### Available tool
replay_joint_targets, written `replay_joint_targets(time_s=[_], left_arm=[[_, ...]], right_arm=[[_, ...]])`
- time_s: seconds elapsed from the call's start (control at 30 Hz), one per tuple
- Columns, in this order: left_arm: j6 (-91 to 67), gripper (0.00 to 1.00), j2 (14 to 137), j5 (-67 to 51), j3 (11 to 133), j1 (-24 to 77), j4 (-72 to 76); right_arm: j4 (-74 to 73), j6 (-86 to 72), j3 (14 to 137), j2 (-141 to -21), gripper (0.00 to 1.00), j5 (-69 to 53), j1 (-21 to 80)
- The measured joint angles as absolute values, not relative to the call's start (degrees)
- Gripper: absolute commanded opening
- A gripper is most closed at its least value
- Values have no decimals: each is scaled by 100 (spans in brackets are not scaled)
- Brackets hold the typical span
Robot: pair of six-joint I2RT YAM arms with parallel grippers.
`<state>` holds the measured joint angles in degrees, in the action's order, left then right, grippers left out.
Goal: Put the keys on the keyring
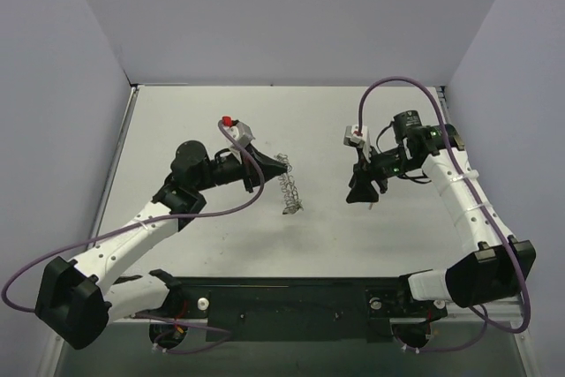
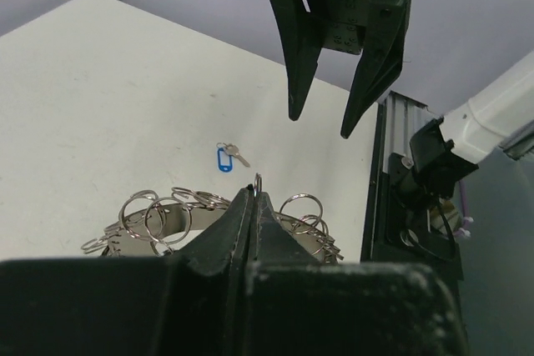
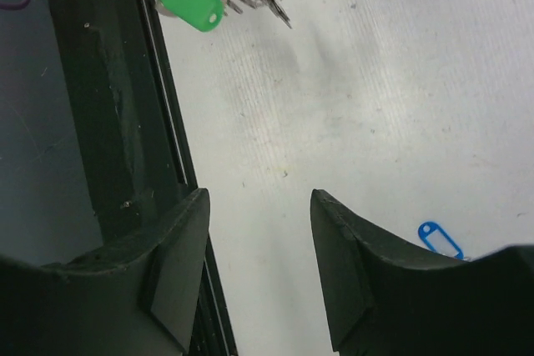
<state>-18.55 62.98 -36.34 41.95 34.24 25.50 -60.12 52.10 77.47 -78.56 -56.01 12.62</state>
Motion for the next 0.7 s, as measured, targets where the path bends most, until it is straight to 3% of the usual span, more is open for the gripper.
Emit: replay_joint_targets(time_s=[0.33, 0.7], left_arm=[[-1275, 0, 7212, -5295, 5199, 3030, 1503], [-338, 0, 6617, -5730, 4056, 3253, 2047]], right_arm=[[-5166, 4755, 6589, -7343, 57, -6045, 259], [-4814, 4718, 6230, -7651, 56, -6246, -270]])
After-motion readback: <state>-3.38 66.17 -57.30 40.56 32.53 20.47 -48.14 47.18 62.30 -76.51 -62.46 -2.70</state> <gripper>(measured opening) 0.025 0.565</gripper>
